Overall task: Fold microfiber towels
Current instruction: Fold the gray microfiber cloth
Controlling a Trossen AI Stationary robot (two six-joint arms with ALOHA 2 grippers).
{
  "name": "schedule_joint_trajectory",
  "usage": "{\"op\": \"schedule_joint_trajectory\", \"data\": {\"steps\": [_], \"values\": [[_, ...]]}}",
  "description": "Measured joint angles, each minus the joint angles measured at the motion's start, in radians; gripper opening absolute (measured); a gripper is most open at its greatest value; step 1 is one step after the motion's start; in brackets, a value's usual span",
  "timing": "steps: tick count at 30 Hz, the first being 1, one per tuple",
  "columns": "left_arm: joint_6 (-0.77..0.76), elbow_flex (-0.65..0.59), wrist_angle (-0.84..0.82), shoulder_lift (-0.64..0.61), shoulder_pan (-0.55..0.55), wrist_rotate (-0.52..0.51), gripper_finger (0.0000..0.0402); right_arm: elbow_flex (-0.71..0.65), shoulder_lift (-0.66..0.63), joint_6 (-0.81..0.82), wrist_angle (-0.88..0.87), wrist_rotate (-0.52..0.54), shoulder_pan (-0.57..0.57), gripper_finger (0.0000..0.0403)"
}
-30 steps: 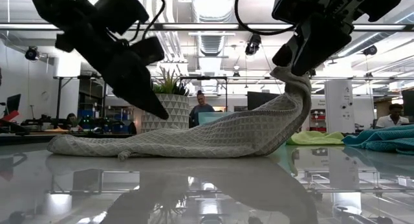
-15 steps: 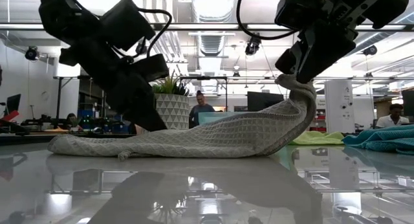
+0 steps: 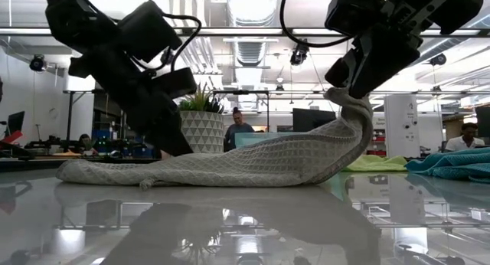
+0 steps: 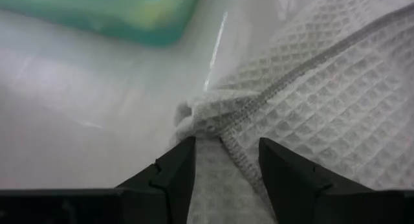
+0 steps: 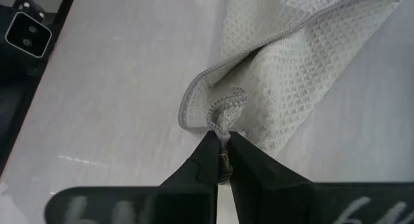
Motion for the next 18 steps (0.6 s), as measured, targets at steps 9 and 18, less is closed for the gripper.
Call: {"op": "schedule_joint_trajectory", "data": {"steps": [9,18], "values": [[-0.007,-0.009,0.086,0.043,0.003,0.074,0.0155,-0.004,0.000,0.000,0.000,0.000,0.000,0.0013],[-0.004,-0.010,0.099,0.042,0.003,0.096,0.0155,-0.005,0.000,0.000,0.000,0.000,0.000,0.0013]]}}
